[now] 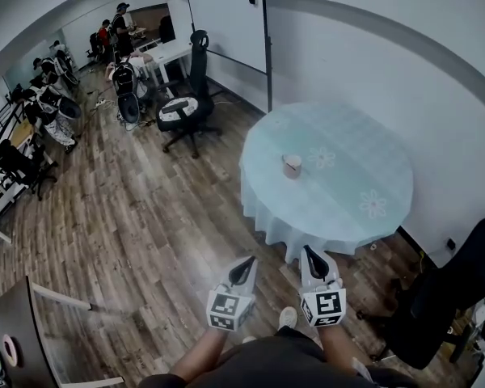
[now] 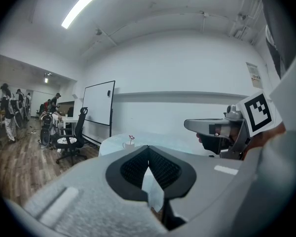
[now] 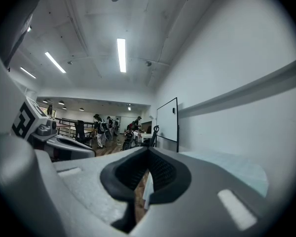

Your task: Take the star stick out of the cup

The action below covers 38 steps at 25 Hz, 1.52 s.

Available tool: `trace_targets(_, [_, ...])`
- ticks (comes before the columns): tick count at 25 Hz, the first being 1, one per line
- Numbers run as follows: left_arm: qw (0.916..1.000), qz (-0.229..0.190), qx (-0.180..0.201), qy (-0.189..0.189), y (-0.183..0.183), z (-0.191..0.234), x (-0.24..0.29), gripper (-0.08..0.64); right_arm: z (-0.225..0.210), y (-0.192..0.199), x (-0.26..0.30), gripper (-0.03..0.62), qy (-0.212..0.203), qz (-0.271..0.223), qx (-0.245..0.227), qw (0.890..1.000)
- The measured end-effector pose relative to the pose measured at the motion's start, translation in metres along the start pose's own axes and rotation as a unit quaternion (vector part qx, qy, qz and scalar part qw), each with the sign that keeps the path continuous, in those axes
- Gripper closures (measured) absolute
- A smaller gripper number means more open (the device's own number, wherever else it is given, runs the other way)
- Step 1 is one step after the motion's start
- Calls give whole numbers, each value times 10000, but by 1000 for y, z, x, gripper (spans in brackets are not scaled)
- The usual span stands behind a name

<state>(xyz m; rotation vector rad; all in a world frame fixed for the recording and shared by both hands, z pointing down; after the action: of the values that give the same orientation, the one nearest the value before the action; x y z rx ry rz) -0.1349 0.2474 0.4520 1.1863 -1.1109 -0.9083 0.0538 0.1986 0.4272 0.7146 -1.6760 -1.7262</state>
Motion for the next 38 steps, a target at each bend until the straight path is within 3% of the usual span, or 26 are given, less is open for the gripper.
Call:
trace_targets(15, [9998,-30,90,-152,-21,-21,127,555,-113,13,55,589,-211,20,84,9997])
trace_targets(23, [9996,153,24,-234,-21,-27,181,555,-164,23,74,589,-306,108,36,9995])
trace_targets(38, [9993,370,-22,11,-22,17,266,555,-204,17,150,589,52,180,55,9998])
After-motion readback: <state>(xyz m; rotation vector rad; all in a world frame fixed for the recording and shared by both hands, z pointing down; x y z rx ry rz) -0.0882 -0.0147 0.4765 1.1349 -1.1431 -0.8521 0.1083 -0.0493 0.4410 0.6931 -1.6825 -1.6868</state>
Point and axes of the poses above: the fingertips, and each gripper's own axes: x forward along the fingers, z to its left, y out of its underside, the point moved 7 cm from there along -x, backward along the fingers, and after that the axes turned 5 degrees about -y, right-handed, at the moved point
